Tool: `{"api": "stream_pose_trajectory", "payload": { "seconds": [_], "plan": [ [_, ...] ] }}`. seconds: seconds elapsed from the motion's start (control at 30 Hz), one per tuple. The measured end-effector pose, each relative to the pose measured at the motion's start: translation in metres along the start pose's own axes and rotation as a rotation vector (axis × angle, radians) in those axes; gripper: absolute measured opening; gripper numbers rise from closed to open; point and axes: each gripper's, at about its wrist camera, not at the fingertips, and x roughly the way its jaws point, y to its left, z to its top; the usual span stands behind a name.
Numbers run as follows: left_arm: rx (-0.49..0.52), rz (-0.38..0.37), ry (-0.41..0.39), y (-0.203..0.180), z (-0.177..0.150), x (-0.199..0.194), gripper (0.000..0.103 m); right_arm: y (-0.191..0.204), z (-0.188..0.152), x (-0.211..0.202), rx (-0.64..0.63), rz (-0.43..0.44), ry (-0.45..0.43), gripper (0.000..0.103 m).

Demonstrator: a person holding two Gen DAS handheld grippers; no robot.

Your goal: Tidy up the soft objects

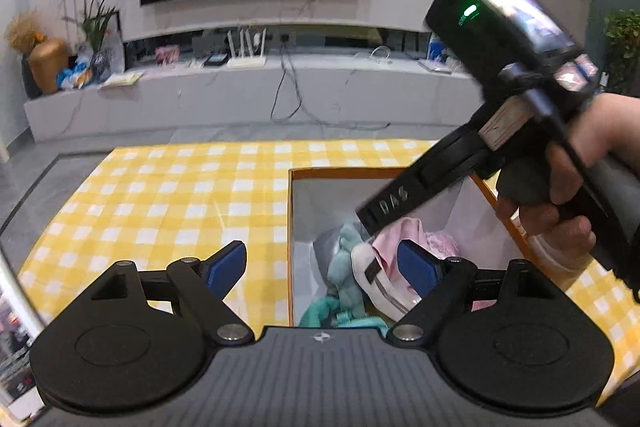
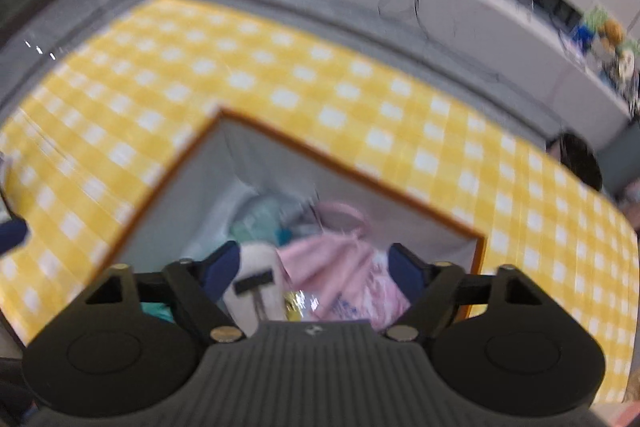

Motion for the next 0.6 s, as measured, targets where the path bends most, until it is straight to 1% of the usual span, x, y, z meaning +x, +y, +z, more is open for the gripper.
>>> {"api": "stream_pose_trajectory", "payload": {
  "seconds": [0.07, 0.13, 0.27, 0.3, 0.4, 0.47, 0.53, 0.6],
  "plan": [
    [-0.019, 0.014, 0.01, -0.001, 0.003, -0.011, 0.1, 0.003, -0.002, -0.02, -0.014, 0.014, -0.076, 0.083],
    [-0.037, 0.034, -0.008, -0.002, 0.009, -0.029, 0.1, 0.006, -0.006, -0.04, -0.018, 0.029, -0.119, 0.083],
    [-0.042, 0.045, -0.048, -0.004, 0.013, -0.066, 0.099, -0.001, -0.021, -0.087, 0.033, 0.065, -0.217, 0.083],
    [-0.034, 0.05, -0.059, -0.004, 0.013, -0.078, 0.097, -0.003, -0.029, -0.102, 0.044, 0.071, -0.249, 0.083],
    [-0.043, 0.073, -0.103, -0.008, 0.008, -0.105, 0.096, -0.01, -0.06, -0.146, 0.043, 0.067, -0.346, 0.083],
    [-0.049, 0.084, -0.131, -0.014, 0.005, -0.118, 0.096, -0.013, -0.092, -0.178, 0.035, 0.074, -0.419, 0.086],
    [-0.048, 0.098, -0.141, -0.027, 0.0, -0.128, 0.096, -0.018, -0.124, -0.207, 0.036, 0.092, -0.483, 0.087],
    [-0.04, 0.108, -0.148, -0.042, -0.006, -0.133, 0.096, -0.023, -0.159, -0.227, 0.055, 0.07, -0.536, 0.088]
  ]
}}
